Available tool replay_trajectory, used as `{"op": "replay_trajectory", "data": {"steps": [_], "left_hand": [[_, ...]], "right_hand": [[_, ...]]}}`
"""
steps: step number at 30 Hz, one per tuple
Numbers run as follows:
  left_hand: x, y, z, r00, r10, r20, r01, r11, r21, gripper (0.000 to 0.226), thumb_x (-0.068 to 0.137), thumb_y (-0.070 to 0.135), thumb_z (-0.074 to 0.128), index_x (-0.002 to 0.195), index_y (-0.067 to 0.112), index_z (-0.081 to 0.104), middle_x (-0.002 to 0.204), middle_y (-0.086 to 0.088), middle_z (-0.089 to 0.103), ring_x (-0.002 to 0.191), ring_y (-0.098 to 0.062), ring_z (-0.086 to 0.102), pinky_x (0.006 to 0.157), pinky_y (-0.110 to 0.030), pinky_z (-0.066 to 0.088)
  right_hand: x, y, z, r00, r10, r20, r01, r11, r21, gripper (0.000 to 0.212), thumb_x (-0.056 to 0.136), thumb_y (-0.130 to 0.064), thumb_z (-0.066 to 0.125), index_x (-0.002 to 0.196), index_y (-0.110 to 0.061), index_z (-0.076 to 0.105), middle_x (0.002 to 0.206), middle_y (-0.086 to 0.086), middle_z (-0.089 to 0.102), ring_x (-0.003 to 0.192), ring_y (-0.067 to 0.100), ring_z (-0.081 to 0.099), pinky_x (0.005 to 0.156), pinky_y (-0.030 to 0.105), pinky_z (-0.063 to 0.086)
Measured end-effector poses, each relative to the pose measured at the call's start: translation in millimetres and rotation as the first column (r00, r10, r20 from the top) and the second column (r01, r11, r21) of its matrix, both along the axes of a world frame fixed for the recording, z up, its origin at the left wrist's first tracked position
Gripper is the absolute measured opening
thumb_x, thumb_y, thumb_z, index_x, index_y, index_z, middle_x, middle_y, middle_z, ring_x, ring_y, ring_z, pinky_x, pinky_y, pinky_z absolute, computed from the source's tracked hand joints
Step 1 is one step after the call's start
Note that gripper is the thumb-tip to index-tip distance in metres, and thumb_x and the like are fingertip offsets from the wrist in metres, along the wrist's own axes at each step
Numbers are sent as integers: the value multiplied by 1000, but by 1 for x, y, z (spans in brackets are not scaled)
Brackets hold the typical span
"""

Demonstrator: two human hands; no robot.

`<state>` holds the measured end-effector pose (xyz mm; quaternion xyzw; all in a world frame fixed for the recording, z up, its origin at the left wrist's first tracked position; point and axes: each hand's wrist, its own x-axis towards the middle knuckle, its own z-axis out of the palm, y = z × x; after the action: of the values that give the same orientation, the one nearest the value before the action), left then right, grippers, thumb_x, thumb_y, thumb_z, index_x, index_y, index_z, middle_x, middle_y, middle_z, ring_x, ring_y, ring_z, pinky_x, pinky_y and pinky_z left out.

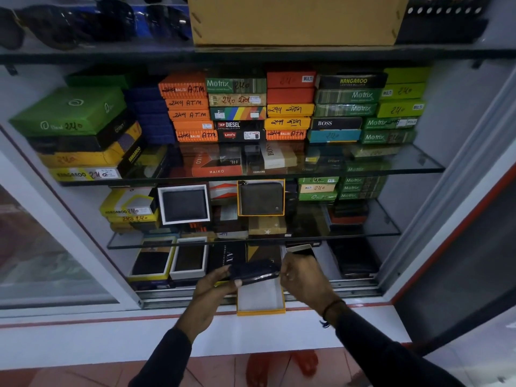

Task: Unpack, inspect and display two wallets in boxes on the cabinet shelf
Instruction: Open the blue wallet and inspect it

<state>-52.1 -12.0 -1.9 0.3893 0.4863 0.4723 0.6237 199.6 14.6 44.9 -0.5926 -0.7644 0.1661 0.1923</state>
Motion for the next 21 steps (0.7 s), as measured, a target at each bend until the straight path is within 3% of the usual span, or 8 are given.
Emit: {"op": "replay_trajectory", "data": {"steps": [4,8,11,14,16,18,21], "left_hand": [[-10,2,2,989,-117,93,120,992,-27,56,77,15,85,130,15,68,132,-13,71,125,-27,66,92,-26,59],[-14,-1,1,943,-162,291,186,981,-58,48,85,2,70,133,5,64,137,-22,64,126,-33,64,95,-29,58],[-14,-9,3,881,-247,404,285,958,-35,46,90,-3,61,136,-1,59,142,-25,59,129,-31,61,101,-30,56],[-13,-15,4,851,-216,479,271,961,-48,48,97,-13,40,145,-9,45,148,-31,50,127,-30,63,104,-31,55],[-8,-18,11,844,-215,491,277,959,-55,56,91,-6,62,145,-9,45,147,-31,51,123,-29,65,106,-32,53],[-2,-17,19,831,-280,480,341,939,-43,88,67,12,92,142,-5,51,142,-27,58,123,-29,64,105,-32,53],[8,-16,25,811,-337,478,393,919,-20,98,59,16,97,144,0,50,140,-23,60,127,-31,61,105,-33,54]], "right_hand": [[18,13,0,998,55,-23,-55,998,38,18,87,-21,69,84,-28,53,74,-17,53,60,-3,51,60,12,42],[13,21,-10,991,18,-130,-15,1000,25,21,86,-14,70,84,-24,52,69,-20,54,62,-5,57,56,6,44],[9,25,-13,850,-47,-525,-56,982,-179,8,88,0,62,82,-1,57,72,-5,63,67,6,64,63,16,52],[-4,27,-7,635,-140,-759,-154,941,-303,26,93,2,41,71,0,54,68,13,54,66,22,56,61,30,52],[-10,28,-5,559,-231,-796,-229,880,-416,35,95,7,32,67,0,53,62,11,54,57,20,55,54,26,51],[-18,26,-9,531,-293,-795,-305,810,-502,34,95,10,35,69,-1,54,59,6,57,51,14,56,52,21,48],[-25,16,-15,478,-344,-809,-303,799,-519,29,95,8,40,74,-2,56,63,6,58,56,15,55,55,24,45]]}}
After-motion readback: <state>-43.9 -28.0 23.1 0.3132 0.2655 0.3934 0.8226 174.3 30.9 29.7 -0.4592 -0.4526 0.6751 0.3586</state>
